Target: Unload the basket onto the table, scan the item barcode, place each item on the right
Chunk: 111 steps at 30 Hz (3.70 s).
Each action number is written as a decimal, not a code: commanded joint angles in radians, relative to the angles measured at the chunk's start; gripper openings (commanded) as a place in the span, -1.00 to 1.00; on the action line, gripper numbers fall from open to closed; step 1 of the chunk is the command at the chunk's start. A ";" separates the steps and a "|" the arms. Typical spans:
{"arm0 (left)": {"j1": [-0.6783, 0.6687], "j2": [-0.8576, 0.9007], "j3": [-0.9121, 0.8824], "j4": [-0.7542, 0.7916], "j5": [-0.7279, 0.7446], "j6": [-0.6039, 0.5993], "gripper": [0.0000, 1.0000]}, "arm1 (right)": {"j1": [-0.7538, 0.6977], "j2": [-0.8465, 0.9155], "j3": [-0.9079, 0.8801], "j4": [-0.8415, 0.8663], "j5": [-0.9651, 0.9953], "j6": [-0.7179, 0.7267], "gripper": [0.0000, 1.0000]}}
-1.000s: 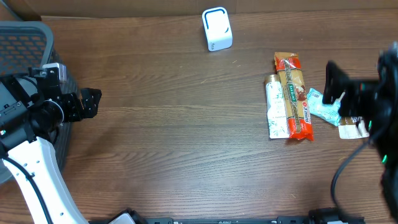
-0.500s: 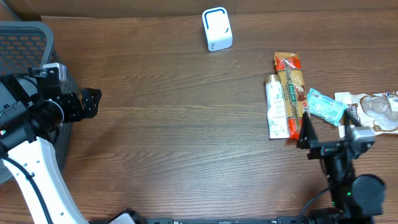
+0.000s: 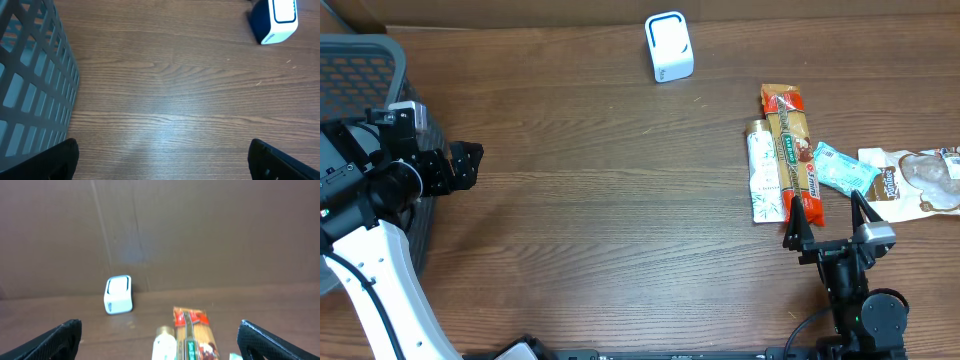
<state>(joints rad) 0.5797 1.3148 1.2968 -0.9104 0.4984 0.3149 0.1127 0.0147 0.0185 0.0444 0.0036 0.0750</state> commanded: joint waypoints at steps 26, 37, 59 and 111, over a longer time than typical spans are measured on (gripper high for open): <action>0.002 -0.004 -0.001 0.002 0.015 0.014 0.99 | 0.007 -0.008 -0.010 -0.129 -0.006 0.007 1.00; -0.137 -0.181 -0.001 0.002 0.015 0.015 0.99 | 0.007 -0.008 -0.010 -0.129 -0.006 0.007 1.00; -0.414 -0.666 -0.366 0.174 0.019 0.014 0.99 | 0.007 -0.008 -0.010 -0.129 -0.006 0.007 1.00; -0.595 -1.310 -1.292 0.862 -0.169 -0.065 0.99 | 0.007 -0.008 -0.010 -0.129 -0.006 0.007 1.00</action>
<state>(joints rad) -0.0101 0.0158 0.0082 -0.0463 0.3393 0.2638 0.1131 0.0158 0.0185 -0.0902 0.0032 0.0784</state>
